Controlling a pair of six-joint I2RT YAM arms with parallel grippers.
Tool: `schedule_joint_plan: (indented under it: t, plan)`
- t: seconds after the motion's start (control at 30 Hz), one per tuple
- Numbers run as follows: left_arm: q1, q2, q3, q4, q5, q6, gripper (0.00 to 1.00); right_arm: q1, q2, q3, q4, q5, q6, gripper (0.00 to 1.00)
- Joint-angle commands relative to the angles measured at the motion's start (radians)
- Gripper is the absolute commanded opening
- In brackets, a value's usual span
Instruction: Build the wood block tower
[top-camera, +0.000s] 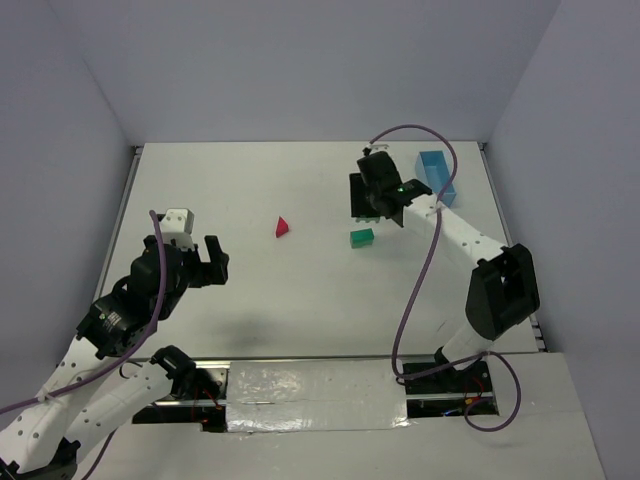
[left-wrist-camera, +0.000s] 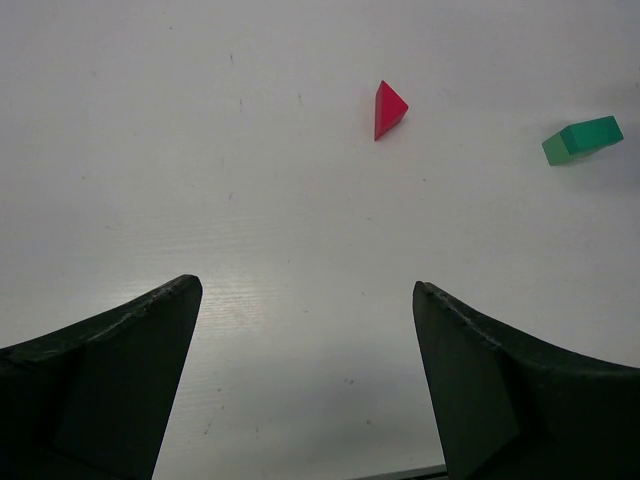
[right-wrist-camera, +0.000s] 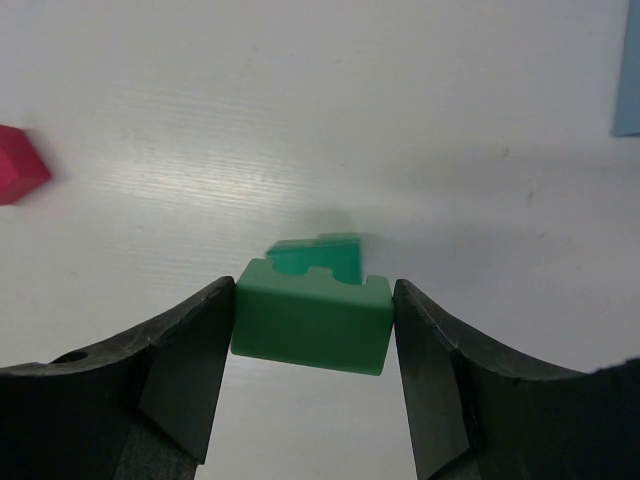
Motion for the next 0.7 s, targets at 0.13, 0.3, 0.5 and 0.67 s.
schedule_joint_plan:
  t: [0.13,0.3,0.5,0.67]
  plan:
    - [-0.005,0.010,-0.002,0.031,-0.009,0.016,1.00,-0.089,0.073,0.087,-0.043,-0.146,-0.294,0.43]
    - [-0.005,0.010,-0.002,0.031,-0.011,0.016,0.99,-0.097,0.119,0.083,-0.018,-0.172,-0.298,0.43]
    - [-0.003,0.027,-0.001,0.033,-0.008,0.017,0.99,-0.099,0.156,0.098,-0.017,-0.186,-0.263,0.43]
    - [-0.003,0.035,-0.001,0.033,-0.003,0.019,1.00,-0.099,0.150,0.071,0.011,-0.183,-0.216,0.44]
